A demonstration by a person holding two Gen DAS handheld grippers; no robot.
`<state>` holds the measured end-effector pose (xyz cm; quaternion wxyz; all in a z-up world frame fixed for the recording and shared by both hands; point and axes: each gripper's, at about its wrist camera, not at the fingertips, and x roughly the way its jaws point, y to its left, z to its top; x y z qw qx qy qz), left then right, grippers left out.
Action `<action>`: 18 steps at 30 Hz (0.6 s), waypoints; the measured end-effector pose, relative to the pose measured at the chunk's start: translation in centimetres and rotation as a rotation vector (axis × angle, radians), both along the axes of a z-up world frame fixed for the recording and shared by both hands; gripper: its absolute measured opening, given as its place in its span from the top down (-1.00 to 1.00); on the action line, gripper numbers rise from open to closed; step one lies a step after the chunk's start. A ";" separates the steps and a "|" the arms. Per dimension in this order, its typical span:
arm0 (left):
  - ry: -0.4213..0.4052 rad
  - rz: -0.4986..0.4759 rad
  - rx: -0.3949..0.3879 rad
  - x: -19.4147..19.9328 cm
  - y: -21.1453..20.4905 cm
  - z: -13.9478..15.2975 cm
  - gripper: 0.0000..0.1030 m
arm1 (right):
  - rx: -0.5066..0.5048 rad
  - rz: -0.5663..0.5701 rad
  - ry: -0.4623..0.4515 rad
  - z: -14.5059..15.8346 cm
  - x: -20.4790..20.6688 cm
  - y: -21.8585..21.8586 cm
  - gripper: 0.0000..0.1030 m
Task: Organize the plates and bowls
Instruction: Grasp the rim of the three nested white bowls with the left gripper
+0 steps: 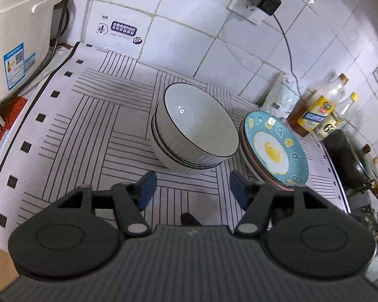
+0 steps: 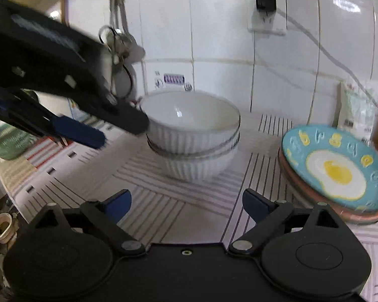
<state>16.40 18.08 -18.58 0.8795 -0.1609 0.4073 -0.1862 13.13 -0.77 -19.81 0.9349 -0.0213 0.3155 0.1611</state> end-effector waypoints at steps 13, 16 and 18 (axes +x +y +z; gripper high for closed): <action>0.011 0.143 -0.112 3.0 3.4 -1.8 -0.48 | 0.029 0.010 0.011 -2.3 3.5 1.7 -0.88; 0.026 0.136 -0.069 3.9 2.7 -2.3 -0.43 | 0.059 0.002 0.023 -2.3 4.5 1.5 -0.88; 0.034 0.129 -0.043 4.3 2.2 -2.5 -0.41 | 0.073 -0.007 0.033 -2.4 5.1 1.3 -0.88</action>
